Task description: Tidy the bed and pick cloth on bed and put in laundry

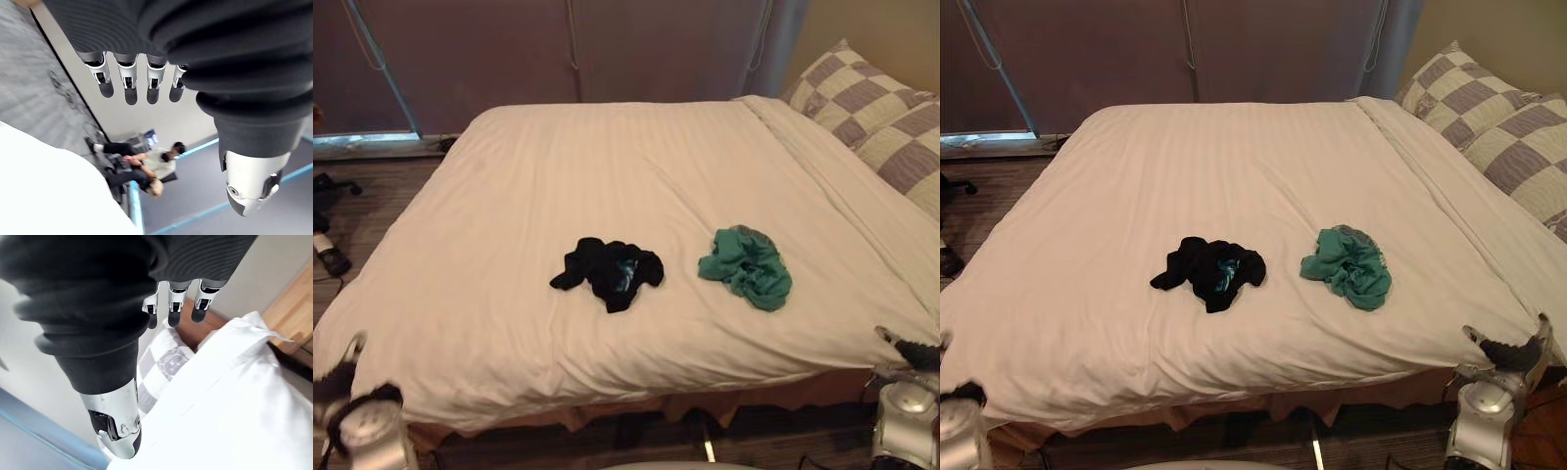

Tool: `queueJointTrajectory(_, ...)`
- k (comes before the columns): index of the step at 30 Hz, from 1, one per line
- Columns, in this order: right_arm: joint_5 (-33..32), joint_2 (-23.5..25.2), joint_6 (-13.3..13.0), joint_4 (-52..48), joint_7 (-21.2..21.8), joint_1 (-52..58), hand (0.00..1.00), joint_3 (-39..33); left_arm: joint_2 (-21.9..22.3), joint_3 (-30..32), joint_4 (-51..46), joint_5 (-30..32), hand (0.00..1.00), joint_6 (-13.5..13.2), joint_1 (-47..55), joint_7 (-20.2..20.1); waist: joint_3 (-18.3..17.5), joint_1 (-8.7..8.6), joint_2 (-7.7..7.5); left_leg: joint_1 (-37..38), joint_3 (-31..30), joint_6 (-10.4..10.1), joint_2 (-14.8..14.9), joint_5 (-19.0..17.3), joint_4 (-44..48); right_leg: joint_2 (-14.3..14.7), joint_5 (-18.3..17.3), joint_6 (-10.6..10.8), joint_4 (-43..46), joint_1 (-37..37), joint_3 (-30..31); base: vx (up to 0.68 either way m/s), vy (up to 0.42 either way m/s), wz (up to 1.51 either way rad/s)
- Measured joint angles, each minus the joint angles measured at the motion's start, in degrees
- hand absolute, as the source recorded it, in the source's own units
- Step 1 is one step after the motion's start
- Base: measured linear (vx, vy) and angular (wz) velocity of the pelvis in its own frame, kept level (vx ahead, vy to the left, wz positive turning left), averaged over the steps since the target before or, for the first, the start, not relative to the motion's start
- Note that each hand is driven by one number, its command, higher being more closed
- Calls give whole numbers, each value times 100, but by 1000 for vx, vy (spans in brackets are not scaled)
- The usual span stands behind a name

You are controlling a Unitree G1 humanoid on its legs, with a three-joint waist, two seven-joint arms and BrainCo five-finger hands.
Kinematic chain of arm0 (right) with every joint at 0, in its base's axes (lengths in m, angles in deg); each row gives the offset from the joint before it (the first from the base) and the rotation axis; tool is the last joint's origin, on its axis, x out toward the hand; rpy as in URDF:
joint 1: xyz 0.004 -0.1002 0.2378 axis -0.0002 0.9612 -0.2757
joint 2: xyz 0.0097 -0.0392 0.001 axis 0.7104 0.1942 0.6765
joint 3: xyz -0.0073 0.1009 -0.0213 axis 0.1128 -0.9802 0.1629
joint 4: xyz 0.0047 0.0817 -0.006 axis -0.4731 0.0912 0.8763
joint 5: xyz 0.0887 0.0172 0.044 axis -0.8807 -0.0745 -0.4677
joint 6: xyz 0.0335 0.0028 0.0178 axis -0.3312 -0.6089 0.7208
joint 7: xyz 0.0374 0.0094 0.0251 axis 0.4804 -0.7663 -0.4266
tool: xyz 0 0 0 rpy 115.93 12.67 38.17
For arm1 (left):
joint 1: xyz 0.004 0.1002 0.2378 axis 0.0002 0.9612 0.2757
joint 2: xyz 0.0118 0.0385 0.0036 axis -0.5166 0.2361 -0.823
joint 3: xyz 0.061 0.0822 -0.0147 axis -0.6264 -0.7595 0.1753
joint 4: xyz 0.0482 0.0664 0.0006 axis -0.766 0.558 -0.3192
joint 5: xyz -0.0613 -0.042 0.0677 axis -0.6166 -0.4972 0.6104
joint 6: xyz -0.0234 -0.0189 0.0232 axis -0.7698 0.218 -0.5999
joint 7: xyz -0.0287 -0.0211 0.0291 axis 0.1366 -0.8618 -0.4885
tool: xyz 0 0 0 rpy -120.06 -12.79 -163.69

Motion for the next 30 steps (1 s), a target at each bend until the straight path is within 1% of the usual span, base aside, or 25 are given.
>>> queueJointTrajectory(1, 2, -70, 0, -24, -1, -47, 0, 42, 0, -128, -97, 0, 0, -35, -83, -5, 12, -2, 13, -4, -3, 0, -5, 0, 0, -4, 0, 0, 6, -7, 3, 0, 0, 0)
queueJointTrajectory(2, 13, -240, 0, -97, 4, -173, 0, 242, -5, -423, -225, 8, 0, -136, -266, -11, 49, -20, 48, -31, -10, 14, -16, 9, 2, -17, -1, 1, 49, -58, 27, 0, 0, 0)
queueJointTrajectory(4, 173, -469, -4, -217, 16, -448, 0, 610, -18, -863, -266, 26, 0, -233, -573, -28, 181, -137, 158, -173, -31, 64, -35, 46, 6, -35, -2, 1, 131, -235, 53, -23, 7, -2)
queueJointTrajectory(5, 229, -605, -4, -220, 19, -757, 0, 908, -102, -1260, -263, 108, 0, -243, -793, -47, 323, -163, 228, -328, -8, 78, -39, 97, 8, -45, -1, 0, 254, -468, 133, -46, 10, -12)
queueJointTrajectory(6, 239, -638, -4, -220, 20, -869, 0, 987, -123, -1396, -263, 157, 0, -244, -898, -51, 400, -176, 239, -378, 17, 84, -38, 127, 8, -44, 0, -2, 298, -558, 173, -44, 7, -17)
queueJointTrajectory(7, 257, -655, -4, -220, 20, -996, 0, 1068, -128, -1523, -263, 228, 0, -244, -1030, -67, 495, -175, 247, -432, 35, 92, -36, 152, 9, -44, 0, -3, 359, -655, 203, -51, -6, -13)
queueJointTrajectory(8, 298, -660, -3, -223, 20, -1245, 0, 1211, -131, -1715, -242, 340, 0, -241, -1281, -137, 670, -201, 249, -550, 40, 116, -31, 199, 10, -43, 2, -7, 457, -826, 238, -71, -10, -13)
queueJointTrajectory(10, 399, -668, -3, -262, 19, -1603, 0, 1496, -240, -2092, -93, 519, 0, -227, -1610, -208, 846, -262, 227, -784, 94, 147, -31, 249, 33, -41, 24, -38, 581, -1199, 362, -41, -9, -18)
queueJointTrajectory(12, 446, -697, -3, -427, 10, -1954, 0, 1763, -318, -2463, 195, 679, 0, -199, -2107, -295, 1098, -290, 206, -1107, 199, 170, -37, 264, 149, -39, 121, -79, 620, -1569, 557, 1, 6, -25)
queueJointTrajectory(13, 447, -705, -3, -427, 11, -2014, 0, 1798, -324, -2504, 244, 684, 0, -198, -2188, -297, 1132, -295, 205, -1151, 212, 171, -39, 264, 162, -41, 135, -80, 621, -1620, 582, -5, 12, -24)
queueJointTrajectory(16, 449, -742, 1, -428, 1, -2380, 0, 2004, -441, -2866, 752, 792, 0, -144, -2919, -299, 1445, -325, 200, -1378, 319, 223, -49, 301, 186, -37, 239, -93, 617, -1897, 710, 6, 7, -16)
queueJointTrajectory(18, 456, -799, 2, -433, -1, -2551, 0, 2142, -548, -3059, 973, 914, 0, -43, -3238, -303, 1603, -340, 192, -1512, 372, 230, -52, 306, 206, -26, 293, -94, 610, -2061, 821, 11, 3, -16)
queueJointTrajectory(20, 517, -826, 8, -446, -12, -2801, 0, 2306, -643, -3320, 1288, 1104, 0, 91, -3667, -352, 1820, -368, 184, -1683, 489, 260, -53, 330, 209, 5, 439, -100, 490, -2243, 995, 33, 7, -23)
queueJointTrajectory(21, 560, -826, 15, -504, -19, -2875, 0, 2355, -650, -3431, 1399, 1185, 100, 152, -3814, -401, 1926, -384, 190, -1717, 543, 270, -57, 337, 206, 13, 515, -100, 409, -2270, 1042, 47, 16, -30)
queueJointTrajectory(22, 569, -825, 16, -639, -35, -2907, 0, 2418, -655, -3563, 1533, 1299, 100, 202, -3961, -430, 2045, -393, 177, -1732, 614, 273, -58, 339, 203, 27, 583, -93, 333, -2291, 1127, 45, 18, -27)
queueJointTrajectory(23, 570, -825, 17, -732, -43, -2908, 0, 2470, -662, -3629, 1571, 1363, 100, 228, -4018, -453, 2079, -395, 155, -1766, 663, 273, -62, 339, 200, 29, 603, -94, 325, -2358, 1173, 36, 16, -26)
queueJointTrajectory(25, 595, -826, 17, -1085, -110, -2914, 0, 2587, -679, -3946, 1927, 1637, 100, 287, -4360, -570, 2197, -476, 113, -1889, 738, 288, -67, 351, 196, 33, 670, -97, 302, -2505, 1266, 52, 13, -18)
queueJointTrajectory(28, 622, -837, 17, -1358, -114, -2929, 0, 2712, -735, -4135, 2243, 2052, 100, 298, -4761, -678, 2235, -476, 70, -1919, 872, 285, -61, 352, 179, 40, 708, -80, 262, -2575, 1343, 52, 9, -15)
queueJointTrajectory(30, 637, -863, 17, -1452, -94, -3042, 0, 2894, -923, -4341, 2536, 2457, 100, 250, -5010, -991, 2236, -467, 68, -1916, 938, 283, -42, 353, 178, 21, 726, -82, 245, -2581, 1369, 46, 6, -7)
